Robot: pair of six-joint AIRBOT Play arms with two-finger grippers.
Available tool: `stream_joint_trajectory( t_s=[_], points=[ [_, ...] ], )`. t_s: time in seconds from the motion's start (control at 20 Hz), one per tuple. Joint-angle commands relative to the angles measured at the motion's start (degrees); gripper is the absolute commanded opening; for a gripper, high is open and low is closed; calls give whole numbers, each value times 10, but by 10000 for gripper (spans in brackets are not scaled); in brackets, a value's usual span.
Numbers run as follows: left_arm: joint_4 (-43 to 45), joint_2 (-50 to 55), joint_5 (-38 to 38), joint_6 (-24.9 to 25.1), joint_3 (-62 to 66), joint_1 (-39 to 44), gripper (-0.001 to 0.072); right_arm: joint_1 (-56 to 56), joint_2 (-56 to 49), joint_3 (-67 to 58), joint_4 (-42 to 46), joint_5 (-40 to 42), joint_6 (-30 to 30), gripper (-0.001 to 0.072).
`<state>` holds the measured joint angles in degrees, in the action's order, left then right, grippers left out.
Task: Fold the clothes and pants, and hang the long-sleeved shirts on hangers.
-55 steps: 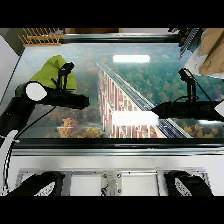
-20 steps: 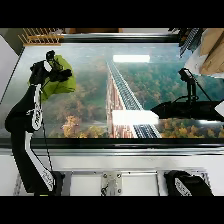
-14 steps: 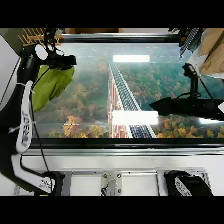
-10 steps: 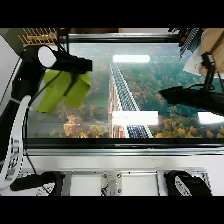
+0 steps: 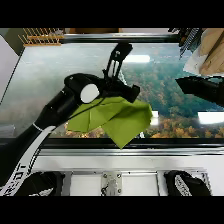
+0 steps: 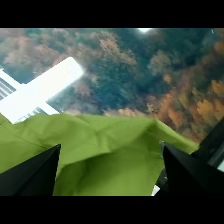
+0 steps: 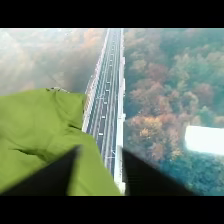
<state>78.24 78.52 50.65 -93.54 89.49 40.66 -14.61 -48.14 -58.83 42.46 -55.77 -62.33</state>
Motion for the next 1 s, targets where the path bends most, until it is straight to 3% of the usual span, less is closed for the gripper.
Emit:
stream_joint_trajectory(
  t_s=[0.0, 0.15, 0.3, 0.4, 0.5, 0.7, 0.95],
  points=[
    [2, -1, 93, -17, 20, -112, 687, -3, -1, 0, 33, -31, 0, 632],
    [1, -38, 165, -21, -87, -279, 687, -2, -15, 4, 111, -89, -1, 629],
    [-3, -54, 178, -21, -223, -428, 687, -2, -39, 38, 134, -93, -26, 629],
    [-24, -43, 178, -18, -296, -501, 687, -2, -62, 66, 134, -94, -26, 629],
    [-67, -22, 176, 20, -341, -546, 687, -2, -87, 86, 135, -94, -26, 629],
    [-80, 23, 177, 49, -384, -558, 687, -2, -132, 97, 135, -94, -27, 629],
    [-134, 57, 181, 94, -395, -500, 687, -2, -183, 98, 135, -94, -30, 629]
  ],
)
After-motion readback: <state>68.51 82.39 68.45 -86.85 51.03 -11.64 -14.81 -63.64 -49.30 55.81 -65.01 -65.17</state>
